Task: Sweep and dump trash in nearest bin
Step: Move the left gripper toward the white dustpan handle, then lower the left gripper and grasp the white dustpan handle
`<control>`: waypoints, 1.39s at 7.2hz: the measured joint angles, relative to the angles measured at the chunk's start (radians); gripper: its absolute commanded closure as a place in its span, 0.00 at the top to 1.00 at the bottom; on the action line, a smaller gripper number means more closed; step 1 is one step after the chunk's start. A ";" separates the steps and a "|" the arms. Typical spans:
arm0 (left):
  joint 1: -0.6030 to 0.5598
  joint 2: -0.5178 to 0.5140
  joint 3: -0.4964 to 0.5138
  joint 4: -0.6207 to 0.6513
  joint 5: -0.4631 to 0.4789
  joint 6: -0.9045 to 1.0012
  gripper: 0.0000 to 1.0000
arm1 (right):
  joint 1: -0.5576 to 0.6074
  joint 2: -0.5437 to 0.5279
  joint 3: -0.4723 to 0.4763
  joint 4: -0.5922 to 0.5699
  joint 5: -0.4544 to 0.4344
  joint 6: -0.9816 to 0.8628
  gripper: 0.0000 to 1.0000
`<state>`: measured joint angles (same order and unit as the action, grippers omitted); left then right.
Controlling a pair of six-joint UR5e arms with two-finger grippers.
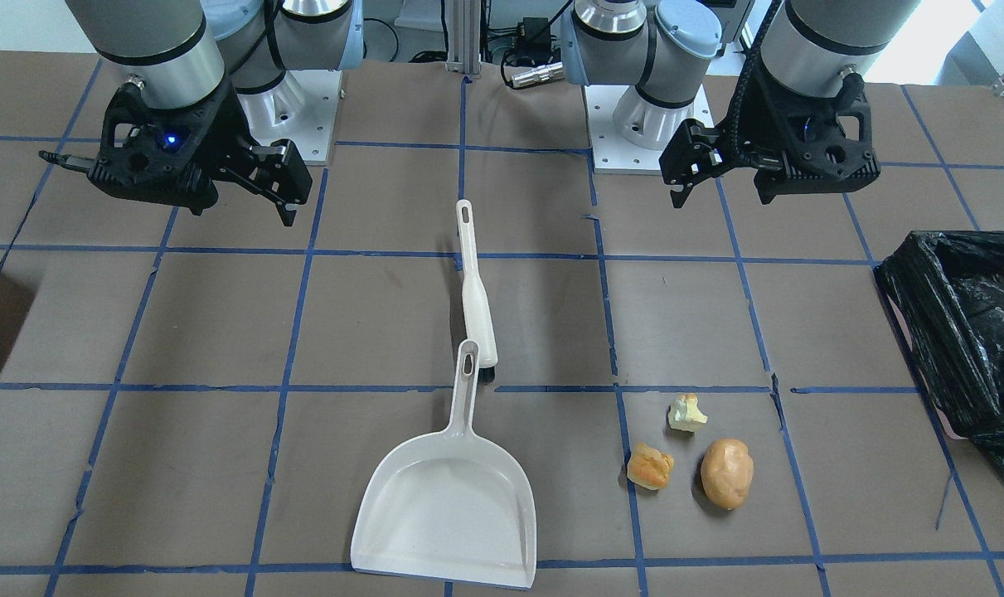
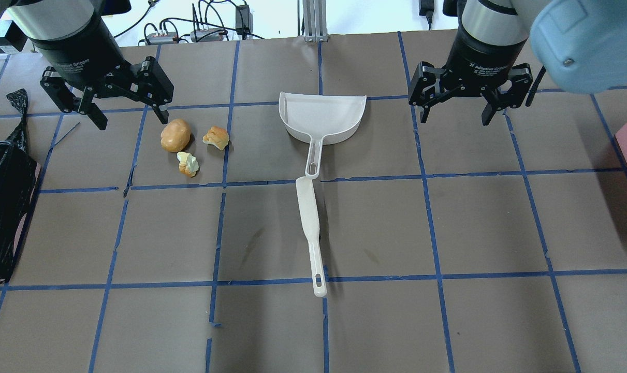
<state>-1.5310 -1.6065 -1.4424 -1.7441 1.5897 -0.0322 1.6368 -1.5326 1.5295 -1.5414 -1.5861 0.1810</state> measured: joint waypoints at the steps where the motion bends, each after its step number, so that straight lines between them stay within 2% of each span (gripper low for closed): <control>1: 0.000 0.002 -0.002 0.000 0.002 0.000 1.00 | 0.000 0.000 0.000 0.000 0.000 0.000 1.00; 5: -0.006 0.004 -0.009 -0.007 -0.005 -0.013 1.00 | 0.002 -0.001 -0.002 0.002 0.000 0.000 1.00; 7: -0.054 -0.055 -0.008 0.019 -0.030 -0.015 1.00 | 0.003 -0.001 -0.001 0.001 0.000 0.000 1.00; 10: -0.179 -0.221 -0.009 0.248 -0.057 -0.067 1.00 | 0.003 0.000 0.001 0.001 -0.001 0.000 1.00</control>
<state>-1.7100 -1.8272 -1.4512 -1.4964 1.5327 -0.0993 1.6399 -1.5326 1.5301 -1.5407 -1.5872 0.1810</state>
